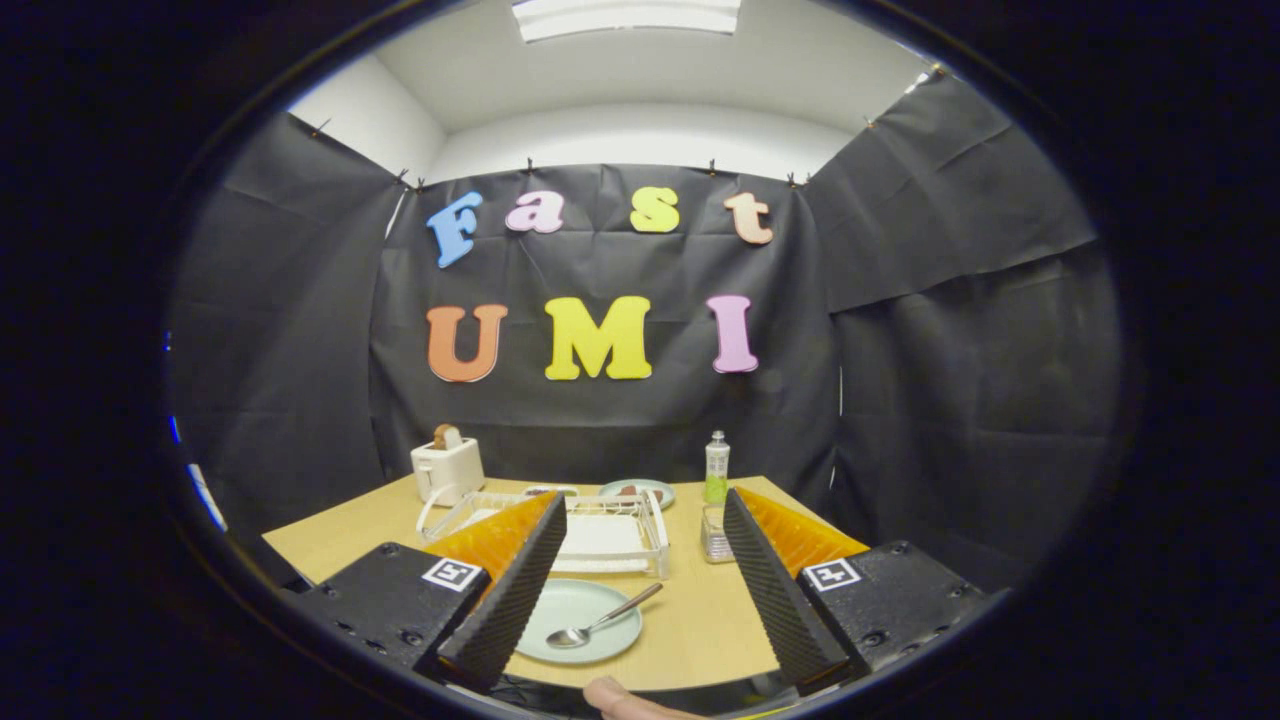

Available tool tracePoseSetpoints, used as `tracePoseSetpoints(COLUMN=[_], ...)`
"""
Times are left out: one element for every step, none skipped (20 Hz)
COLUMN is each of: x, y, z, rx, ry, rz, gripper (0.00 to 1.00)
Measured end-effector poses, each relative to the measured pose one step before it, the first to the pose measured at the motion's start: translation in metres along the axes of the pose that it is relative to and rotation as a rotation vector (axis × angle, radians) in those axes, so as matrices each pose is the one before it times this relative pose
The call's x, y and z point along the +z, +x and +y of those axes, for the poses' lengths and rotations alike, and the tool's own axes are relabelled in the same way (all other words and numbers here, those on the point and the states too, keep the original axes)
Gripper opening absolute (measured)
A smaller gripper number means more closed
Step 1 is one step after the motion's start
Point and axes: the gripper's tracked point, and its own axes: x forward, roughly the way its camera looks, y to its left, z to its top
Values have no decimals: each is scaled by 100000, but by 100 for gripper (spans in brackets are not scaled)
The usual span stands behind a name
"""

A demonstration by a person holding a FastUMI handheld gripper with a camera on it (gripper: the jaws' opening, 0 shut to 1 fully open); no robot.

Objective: Take the plate from the dish rack, then take the spoon from the basket and place it into the plate.

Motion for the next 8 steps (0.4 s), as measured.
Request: tracePoseSetpoints(x=[-124,-154,45,-59,-29,-189,-160,-158], y=[-46,96,-41,-3,5,170,70,92], z=[122,40,26,-149,-22,77,16,65], rx=[81,103,31,-121,-255,-324,-294,-135], ry=[163,69,-27,-67,-310,-390,-496,-370], rz=[498,334,48,-177,-122,-3,203,254], gripper=[100,100,100,100,100,100,100,100])
